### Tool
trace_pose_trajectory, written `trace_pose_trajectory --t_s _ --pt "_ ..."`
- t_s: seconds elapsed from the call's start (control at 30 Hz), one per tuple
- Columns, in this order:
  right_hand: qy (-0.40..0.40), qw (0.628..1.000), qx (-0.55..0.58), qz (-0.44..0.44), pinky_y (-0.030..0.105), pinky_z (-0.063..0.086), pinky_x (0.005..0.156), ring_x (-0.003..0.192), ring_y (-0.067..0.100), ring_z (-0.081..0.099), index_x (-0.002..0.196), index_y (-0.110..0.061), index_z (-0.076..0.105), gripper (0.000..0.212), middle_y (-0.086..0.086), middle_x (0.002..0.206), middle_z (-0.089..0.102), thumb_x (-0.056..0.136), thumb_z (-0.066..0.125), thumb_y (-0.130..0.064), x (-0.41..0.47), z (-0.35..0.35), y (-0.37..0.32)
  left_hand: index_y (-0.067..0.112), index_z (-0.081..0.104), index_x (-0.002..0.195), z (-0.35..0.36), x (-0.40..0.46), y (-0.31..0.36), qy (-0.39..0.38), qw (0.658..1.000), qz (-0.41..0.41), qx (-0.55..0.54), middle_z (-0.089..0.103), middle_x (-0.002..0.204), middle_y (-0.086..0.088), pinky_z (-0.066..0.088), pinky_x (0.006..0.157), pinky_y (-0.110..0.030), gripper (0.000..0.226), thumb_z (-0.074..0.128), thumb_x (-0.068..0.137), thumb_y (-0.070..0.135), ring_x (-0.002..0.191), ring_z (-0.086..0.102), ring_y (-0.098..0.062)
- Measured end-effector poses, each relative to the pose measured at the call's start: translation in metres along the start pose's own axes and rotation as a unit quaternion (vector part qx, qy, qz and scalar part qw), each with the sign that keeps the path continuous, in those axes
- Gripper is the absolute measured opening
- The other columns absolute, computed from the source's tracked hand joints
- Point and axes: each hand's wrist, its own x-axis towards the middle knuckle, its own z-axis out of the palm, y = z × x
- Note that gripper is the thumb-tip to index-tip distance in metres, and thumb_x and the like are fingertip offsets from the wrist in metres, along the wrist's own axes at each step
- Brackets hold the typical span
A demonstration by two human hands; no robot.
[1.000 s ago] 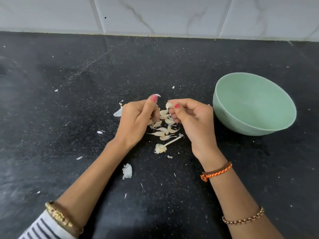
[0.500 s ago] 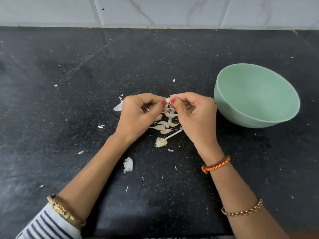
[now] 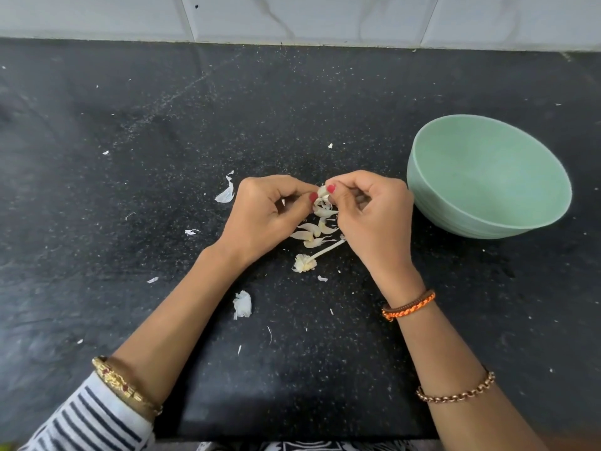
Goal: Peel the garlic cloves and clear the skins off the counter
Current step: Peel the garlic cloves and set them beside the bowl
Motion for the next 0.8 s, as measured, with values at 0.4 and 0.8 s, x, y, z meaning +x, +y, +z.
trace_pose_trajectory --t_s 0.4,0.8 --pt "-0.006 1.000 0.011 0.001 0.010 0.045 0.056 0.061 -0.003 0.059 0.080 -0.007 0.073 0.010 -0.016 0.065 0.059 0.080 0.065 -0.002 -0.001 0.002 -0.002 0.028 0.062 0.063 0.009 -0.001 0.008 0.053 0.995 -0.078 -0.046 0.048 0.046 0.017 0.032 0.050 -0.011 0.019 0.058 0.071 0.011 0.047 0.037 -0.001" --pt "-0.099 0.916 0.333 0.199 0.014 0.047 0.055 0.052 0.001 0.055 0.077 -0.010 0.067 0.021 -0.006 0.052 0.062 0.088 0.055 0.002 0.007 -0.016 -0.016 0.006 0.052 0.052 -0.005 0.008 0.007 0.133 0.962 -0.170 -0.167 0.049 0.041 0.013 0.033 0.045 -0.009 0.024 0.059 0.074 -0.001 0.040 0.039 0.002"
